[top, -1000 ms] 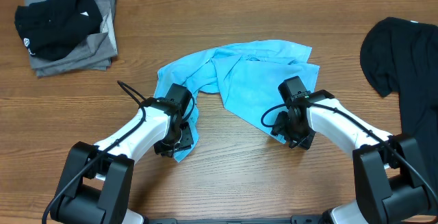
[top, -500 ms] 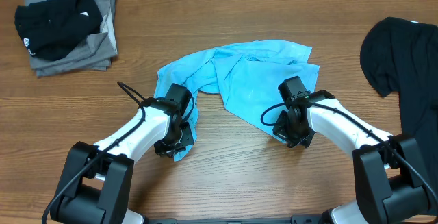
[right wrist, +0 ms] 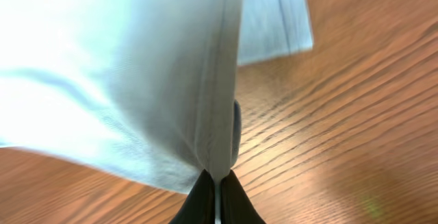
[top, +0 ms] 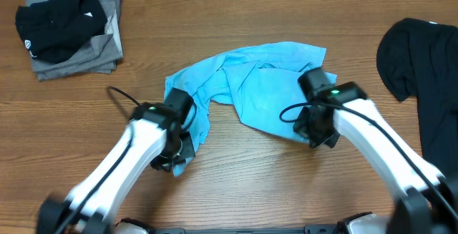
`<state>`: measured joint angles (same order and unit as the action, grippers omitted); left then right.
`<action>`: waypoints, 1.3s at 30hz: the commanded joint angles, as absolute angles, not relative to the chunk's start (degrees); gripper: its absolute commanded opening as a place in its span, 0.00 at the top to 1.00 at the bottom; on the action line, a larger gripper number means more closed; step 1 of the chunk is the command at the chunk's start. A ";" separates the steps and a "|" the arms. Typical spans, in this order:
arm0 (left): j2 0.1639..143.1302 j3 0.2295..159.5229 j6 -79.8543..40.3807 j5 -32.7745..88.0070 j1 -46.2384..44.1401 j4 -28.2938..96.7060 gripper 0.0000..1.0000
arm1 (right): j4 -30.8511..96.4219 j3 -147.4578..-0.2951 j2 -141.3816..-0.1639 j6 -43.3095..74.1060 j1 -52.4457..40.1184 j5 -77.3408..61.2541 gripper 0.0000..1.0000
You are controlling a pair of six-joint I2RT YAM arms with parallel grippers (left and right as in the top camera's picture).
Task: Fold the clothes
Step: 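Lift and stretch the T-shirt apart with both grippers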
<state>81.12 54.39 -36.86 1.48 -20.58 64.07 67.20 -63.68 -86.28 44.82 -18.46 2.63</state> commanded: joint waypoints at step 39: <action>58.57 123.35 -36.42 -23.99 -20.64 96.79 0.96 | 94.17 -124.53 -75.33 46.09 -18.57 24.47 0.96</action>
<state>55.90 123.09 -36.91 -21.10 -20.62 96.99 94.74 -123.70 -71.75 45.45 -18.46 21.93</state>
